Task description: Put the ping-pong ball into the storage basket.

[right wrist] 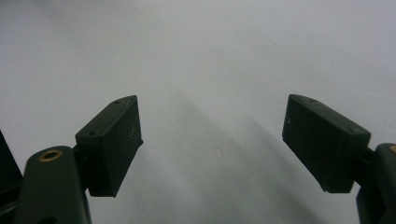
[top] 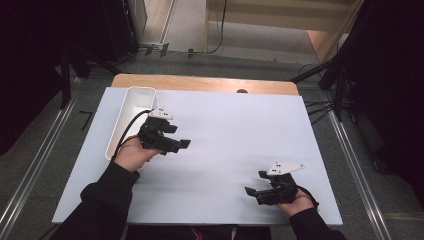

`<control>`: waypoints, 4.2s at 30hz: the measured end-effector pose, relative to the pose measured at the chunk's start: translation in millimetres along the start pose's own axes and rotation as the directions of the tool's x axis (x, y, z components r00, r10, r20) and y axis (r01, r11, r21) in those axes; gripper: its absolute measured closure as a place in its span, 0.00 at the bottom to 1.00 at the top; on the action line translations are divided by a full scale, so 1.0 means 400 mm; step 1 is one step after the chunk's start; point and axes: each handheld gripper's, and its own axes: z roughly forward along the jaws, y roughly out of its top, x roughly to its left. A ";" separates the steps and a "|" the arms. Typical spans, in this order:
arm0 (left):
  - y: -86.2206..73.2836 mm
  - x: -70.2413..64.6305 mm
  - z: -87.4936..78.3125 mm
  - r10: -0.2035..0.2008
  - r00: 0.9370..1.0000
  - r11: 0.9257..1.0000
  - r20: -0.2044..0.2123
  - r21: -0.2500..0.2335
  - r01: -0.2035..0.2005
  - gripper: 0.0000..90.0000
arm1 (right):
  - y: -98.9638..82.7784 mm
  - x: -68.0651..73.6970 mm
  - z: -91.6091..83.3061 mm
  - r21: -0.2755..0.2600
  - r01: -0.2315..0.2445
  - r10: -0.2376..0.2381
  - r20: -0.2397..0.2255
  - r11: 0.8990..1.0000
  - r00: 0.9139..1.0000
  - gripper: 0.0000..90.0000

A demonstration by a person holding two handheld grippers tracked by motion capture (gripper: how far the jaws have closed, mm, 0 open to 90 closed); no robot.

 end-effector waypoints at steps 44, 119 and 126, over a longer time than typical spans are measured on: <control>-0.156 -0.057 -0.027 0.090 0.992 0.995 0.087 -0.060 -0.085 0.28 | -0.001 0.002 -0.002 -0.004 -0.014 0.014 0.003 1.000 1.000 0.21; -0.299 -0.057 -0.066 0.177 0.973 0.984 0.147 -0.005 -0.178 0.25 | -0.002 0.001 -0.002 0.000 -0.010 0.010 0.012 1.000 1.000 0.21; -0.299 -0.058 -0.066 0.177 0.973 0.984 0.148 -0.005 -0.178 0.25 | -0.002 0.001 -0.002 0.003 -0.008 0.008 0.009 1.000 1.000 0.21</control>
